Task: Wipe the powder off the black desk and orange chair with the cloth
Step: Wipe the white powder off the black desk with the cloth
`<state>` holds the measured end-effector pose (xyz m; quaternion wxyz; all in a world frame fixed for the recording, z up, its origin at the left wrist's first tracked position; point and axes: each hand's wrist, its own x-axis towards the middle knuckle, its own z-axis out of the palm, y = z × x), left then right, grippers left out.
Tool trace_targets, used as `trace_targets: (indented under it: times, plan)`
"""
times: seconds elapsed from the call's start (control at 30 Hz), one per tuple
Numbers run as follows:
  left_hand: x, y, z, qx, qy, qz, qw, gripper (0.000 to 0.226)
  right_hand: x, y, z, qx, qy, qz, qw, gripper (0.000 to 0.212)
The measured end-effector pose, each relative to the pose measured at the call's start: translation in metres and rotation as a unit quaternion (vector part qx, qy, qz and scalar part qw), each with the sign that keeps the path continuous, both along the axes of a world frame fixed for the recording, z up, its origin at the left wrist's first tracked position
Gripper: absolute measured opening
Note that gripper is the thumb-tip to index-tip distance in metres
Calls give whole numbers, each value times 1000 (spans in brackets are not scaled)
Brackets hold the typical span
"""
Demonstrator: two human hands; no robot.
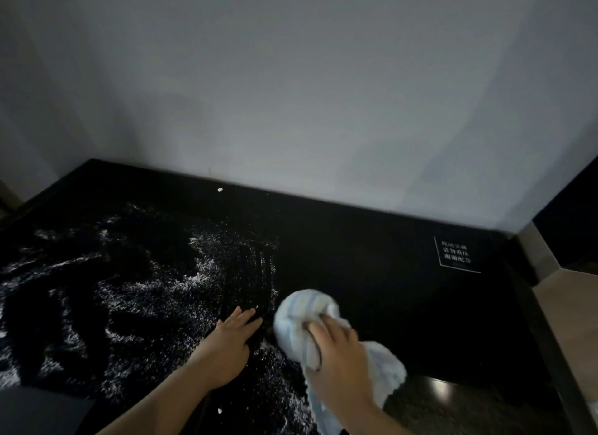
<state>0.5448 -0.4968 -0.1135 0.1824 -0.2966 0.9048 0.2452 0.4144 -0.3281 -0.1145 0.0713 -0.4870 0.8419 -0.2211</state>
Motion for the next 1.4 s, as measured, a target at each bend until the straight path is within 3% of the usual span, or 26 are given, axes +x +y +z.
trace_targets:
  times: [0.07, 0.13, 0.23, 0.3, 0.4, 0.47, 0.53, 0.6, 0.7, 0.77, 0.87, 0.93, 1.03, 1.13, 1.2, 1.3, 1.4]
  plan:
    - [0, 1, -1, 0, 6, 8, 1000, 61, -8, 3, 4, -34, -96, -29, 994, 54]
    - [2, 2, -2, 8, 9, 13, 1000, 60, -38, 9, 16, -48, -116, -124, 984, 59]
    - [6, 8, -3, 8, 11, 14, 1000, 60, -88, 34, 18, 19, 70, -251, 965, 48]
    - [8, 12, -5, 5, 18, 19, 1000, 59, -88, 47, 11, 98, 96, -268, 954, 56]
    - [12, 18, -5, 4, 16, 16, 1000, 59, -44, 38, 2, 124, 86, -224, 963, 59]
    - [14, 20, -6, -4, 11, 5, 1000, 59, -5, 25, 1, 63, 75, -127, 987, 52]
    - [16, 22, -6, -22, 9, -10, 1000, 60, 20, 15, 6, -22, -16, -58, 998, 49]
    - [19, 23, -7, -19, 14, -13, 1000, 60, 13, 17, 16, -65, -134, -77, 986, 56]
    - [20, 22, -5, -2, 17, -13, 1000, 59, -44, 35, 34, -117, -118, -176, 970, 57]
    - [20, 21, -5, -3, 14, -14, 1000, 59, -88, 56, 39, -83, -50, -274, 957, 53]
    - [18, 21, -3, 0, 10, -16, 1000, 59, -113, 79, 28, 85, -28, -386, 918, 54]
    - [18, 21, -2, 2, 8, -17, 1000, 59, -92, 73, 19, 101, 21, -363, 926, 46]
    - [19, 21, -3, -1, 8, -18, 1000, 60, -36, 48, 10, 64, 113, -226, 965, 43]
    - [19, 22, -1, -14, -1, -24, 1000, 61, 7, 18, 11, 22, -32, -90, 995, 40]
    - [18, 21, 1, -13, -9, -25, 1000, 62, 5, 7, 18, -12, -156, -72, 985, 40]
    - [17, 21, 2, 10, -6, -20, 1000, 61, -38, 0, 39, -75, -81, -187, 976, 33]
    - [19, 11, 4, -17, -11, -25, 999, 56, -99, 11, 48, -1, -40, -358, 933, 49]
